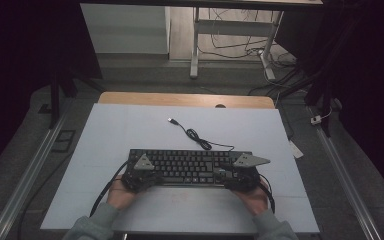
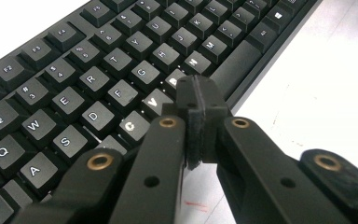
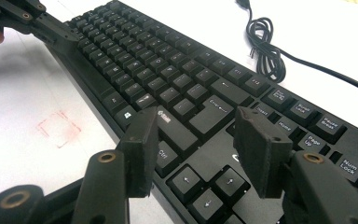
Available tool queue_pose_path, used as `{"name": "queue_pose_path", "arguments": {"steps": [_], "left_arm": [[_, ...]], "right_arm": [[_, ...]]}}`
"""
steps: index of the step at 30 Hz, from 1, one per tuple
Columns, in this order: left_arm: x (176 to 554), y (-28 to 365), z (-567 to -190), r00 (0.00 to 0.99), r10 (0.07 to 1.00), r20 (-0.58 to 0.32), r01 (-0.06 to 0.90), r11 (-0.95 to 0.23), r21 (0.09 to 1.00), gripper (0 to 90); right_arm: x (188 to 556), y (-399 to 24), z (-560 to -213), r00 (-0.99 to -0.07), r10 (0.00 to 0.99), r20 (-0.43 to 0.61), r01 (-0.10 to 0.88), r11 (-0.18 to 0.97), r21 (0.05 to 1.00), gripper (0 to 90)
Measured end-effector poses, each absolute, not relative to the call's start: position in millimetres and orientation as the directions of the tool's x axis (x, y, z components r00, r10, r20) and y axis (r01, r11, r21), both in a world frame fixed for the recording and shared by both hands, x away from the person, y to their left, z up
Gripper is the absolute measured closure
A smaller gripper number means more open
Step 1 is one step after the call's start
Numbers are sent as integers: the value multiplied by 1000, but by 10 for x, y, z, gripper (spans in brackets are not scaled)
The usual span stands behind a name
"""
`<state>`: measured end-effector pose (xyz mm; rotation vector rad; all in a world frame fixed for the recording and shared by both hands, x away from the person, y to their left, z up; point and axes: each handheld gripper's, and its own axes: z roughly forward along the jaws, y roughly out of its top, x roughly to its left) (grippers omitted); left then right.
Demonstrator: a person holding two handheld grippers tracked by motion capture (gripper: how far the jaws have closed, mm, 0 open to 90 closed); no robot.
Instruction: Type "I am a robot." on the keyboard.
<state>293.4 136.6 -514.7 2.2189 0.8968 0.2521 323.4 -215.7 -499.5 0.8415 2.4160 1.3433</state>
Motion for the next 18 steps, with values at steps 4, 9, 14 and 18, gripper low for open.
{"name": "queue_pose_path", "arguments": {"steps": [4,9,14,18], "left_arm": [[2939,1362,-5166,735,674,-78,533,-503,681,889],[2943,1339,-5199,737,672,-74,535,-513,671,890],[2937,1314,-5225,739,672,-51,528,-531,663,890],[2935,1322,-5218,742,668,-60,526,-524,670,890]], "right_arm": [[3233,-2152,-4997,-803,594,58,362,407,838,500],[3234,-2144,-5007,-802,594,64,370,410,834,498],[3228,-2145,-5002,-804,592,59,367,414,833,498],[3229,-2147,-5005,-802,595,55,368,420,829,498]]}}
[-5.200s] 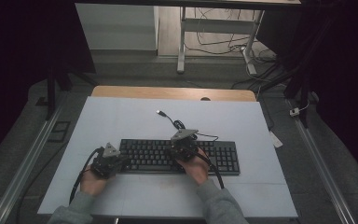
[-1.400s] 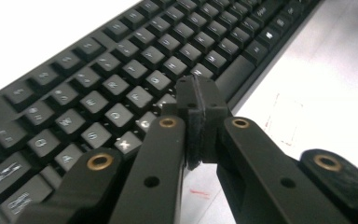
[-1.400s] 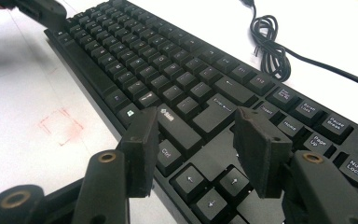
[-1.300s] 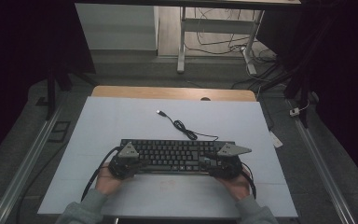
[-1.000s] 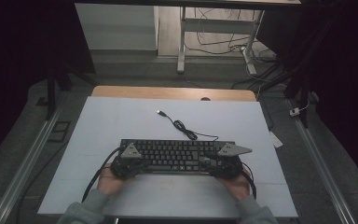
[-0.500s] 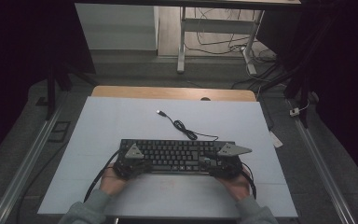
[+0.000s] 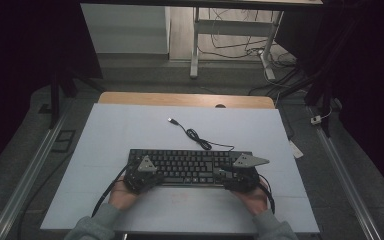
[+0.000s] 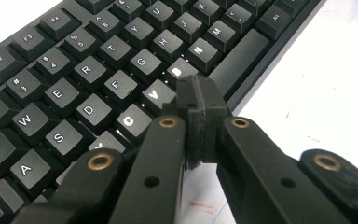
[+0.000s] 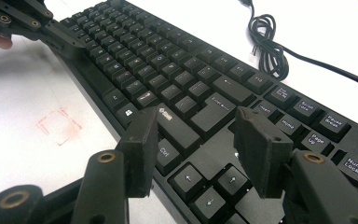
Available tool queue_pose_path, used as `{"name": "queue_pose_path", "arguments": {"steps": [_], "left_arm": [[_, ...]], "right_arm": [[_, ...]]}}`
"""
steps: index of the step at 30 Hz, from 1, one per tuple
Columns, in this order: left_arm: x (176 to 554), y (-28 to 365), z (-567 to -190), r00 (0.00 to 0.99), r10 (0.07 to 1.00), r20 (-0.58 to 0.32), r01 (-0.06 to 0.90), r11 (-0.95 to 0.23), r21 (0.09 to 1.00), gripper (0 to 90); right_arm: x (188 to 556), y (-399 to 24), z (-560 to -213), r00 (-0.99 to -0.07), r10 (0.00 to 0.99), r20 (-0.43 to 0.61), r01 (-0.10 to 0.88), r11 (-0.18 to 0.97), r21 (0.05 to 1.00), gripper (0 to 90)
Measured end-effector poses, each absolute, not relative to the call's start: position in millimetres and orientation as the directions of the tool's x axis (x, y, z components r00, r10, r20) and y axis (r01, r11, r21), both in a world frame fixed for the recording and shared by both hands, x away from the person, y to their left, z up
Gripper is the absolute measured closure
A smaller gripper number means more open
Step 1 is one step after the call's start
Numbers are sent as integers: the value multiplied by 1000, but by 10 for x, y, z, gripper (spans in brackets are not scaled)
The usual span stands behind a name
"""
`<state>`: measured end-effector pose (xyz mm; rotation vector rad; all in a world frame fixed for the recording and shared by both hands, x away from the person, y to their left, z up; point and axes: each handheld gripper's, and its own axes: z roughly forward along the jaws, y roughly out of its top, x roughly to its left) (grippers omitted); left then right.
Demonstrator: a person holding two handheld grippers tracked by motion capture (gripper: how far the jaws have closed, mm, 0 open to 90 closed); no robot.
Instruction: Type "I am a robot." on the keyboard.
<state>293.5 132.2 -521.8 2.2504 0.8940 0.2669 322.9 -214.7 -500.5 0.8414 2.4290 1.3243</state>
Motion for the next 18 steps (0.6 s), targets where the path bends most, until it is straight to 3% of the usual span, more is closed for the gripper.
{"name": "queue_pose_path", "arguments": {"steps": [9,18], "left_arm": [[2904,1456,-5096,715,692,-101,521,-431,737,884],[2881,1608,-5006,672,730,-129,527,-348,775,579]], "right_arm": [[3229,-2141,-5009,-805,590,57,366,419,831,498],[3218,-2144,-5000,-806,589,54,362,419,833,496]]}}
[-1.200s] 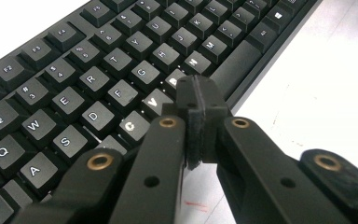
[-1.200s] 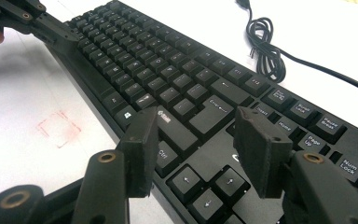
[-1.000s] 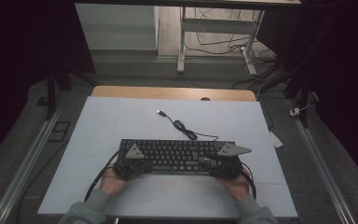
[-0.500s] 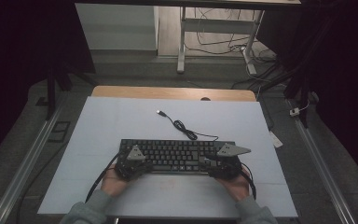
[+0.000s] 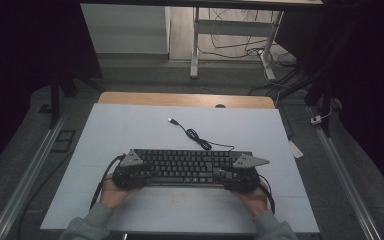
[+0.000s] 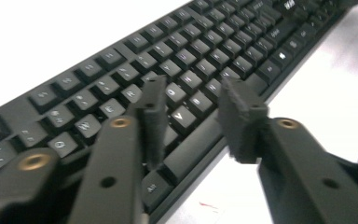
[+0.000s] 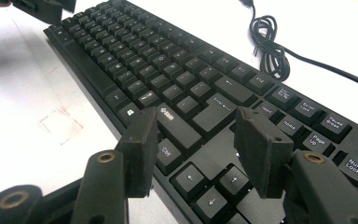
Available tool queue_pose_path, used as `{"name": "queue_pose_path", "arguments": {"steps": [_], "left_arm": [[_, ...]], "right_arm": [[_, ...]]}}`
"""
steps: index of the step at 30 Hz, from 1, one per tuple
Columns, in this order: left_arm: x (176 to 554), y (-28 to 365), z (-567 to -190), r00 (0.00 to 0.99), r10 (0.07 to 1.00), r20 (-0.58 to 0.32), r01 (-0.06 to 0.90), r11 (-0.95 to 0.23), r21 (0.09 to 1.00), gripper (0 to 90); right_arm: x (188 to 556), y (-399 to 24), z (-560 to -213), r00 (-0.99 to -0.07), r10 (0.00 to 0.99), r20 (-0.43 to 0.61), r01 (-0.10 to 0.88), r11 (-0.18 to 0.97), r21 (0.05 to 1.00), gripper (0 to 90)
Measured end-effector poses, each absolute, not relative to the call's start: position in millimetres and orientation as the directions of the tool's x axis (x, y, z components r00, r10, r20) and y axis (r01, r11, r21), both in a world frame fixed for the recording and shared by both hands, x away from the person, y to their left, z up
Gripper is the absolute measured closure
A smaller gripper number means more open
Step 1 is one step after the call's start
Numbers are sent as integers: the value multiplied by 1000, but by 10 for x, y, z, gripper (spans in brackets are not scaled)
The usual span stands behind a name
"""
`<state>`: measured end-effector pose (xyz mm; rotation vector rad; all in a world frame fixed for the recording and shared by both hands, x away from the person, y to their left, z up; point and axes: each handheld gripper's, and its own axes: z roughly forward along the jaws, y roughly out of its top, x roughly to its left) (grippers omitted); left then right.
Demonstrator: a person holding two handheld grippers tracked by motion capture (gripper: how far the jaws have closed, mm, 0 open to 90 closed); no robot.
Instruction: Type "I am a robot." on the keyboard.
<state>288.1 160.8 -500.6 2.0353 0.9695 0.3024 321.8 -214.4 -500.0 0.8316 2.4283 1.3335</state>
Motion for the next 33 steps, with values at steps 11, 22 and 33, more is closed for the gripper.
{"name": "queue_pose_path", "arguments": {"steps": [11,22,33], "left_arm": [[2891,1690,-4975,643,753,-142,543,-317,777,442],[2913,1750,-4970,617,775,-138,559,-308,770,406],[2938,1765,-4994,599,793,-114,572,-324,754,434]], "right_arm": [[3216,-2149,-4997,-806,589,55,360,415,835,495],[3217,-2143,-5000,-807,589,50,359,420,833,495],[3213,-2134,-5005,-807,588,49,358,422,833,495]]}}
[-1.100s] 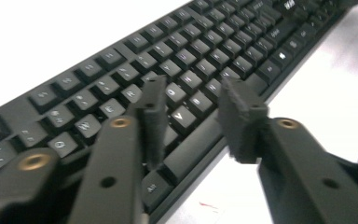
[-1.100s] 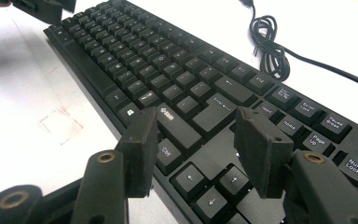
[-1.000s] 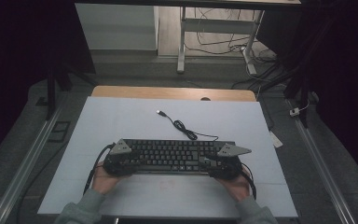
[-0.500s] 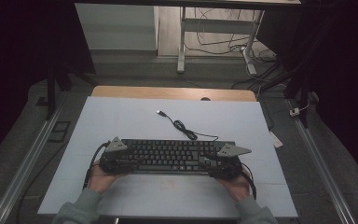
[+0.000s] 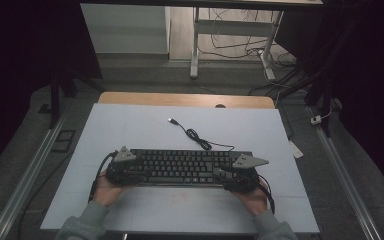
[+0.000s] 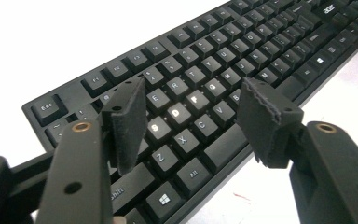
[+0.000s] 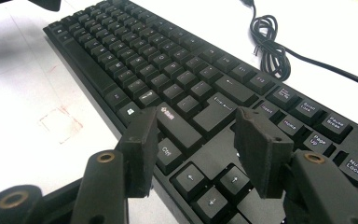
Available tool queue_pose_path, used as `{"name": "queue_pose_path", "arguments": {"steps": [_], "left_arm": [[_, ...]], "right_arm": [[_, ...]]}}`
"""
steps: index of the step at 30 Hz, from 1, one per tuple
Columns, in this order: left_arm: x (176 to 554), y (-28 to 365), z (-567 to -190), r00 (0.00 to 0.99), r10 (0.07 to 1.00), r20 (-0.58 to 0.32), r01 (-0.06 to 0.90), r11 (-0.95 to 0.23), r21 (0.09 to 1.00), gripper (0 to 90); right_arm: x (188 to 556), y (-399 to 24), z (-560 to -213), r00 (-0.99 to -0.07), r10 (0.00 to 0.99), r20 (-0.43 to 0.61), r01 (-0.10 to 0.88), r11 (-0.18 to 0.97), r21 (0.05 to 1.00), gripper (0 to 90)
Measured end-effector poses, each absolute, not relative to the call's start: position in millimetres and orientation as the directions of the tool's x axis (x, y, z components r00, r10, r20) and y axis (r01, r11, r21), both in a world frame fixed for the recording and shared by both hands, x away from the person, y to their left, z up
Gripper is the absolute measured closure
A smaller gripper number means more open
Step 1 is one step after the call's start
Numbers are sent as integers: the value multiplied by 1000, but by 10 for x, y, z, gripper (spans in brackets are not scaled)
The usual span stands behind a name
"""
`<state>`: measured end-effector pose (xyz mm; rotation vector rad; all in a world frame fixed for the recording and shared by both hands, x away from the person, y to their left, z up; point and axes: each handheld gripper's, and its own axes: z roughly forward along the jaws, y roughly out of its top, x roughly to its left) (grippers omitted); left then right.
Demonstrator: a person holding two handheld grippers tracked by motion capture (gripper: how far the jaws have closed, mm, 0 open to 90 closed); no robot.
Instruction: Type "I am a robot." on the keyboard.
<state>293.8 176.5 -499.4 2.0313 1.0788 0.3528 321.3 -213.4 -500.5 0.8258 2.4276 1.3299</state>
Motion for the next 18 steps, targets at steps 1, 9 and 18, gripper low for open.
{"name": "queue_pose_path", "arguments": {"steps": [1,9,18], "left_arm": [[2946,1773,-4997,597,795,-113,573,-323,753,441],[2984,1811,-5038,570,818,-83,596,-341,727,492],[3008,1824,-5070,562,826,-52,600,-363,713,593]], "right_arm": [[3212,-2134,-5003,-807,588,47,356,423,833,495],[3217,-2135,-5009,-806,590,49,360,422,832,496],[3213,-2123,-5015,-806,590,49,360,423,831,496]]}}
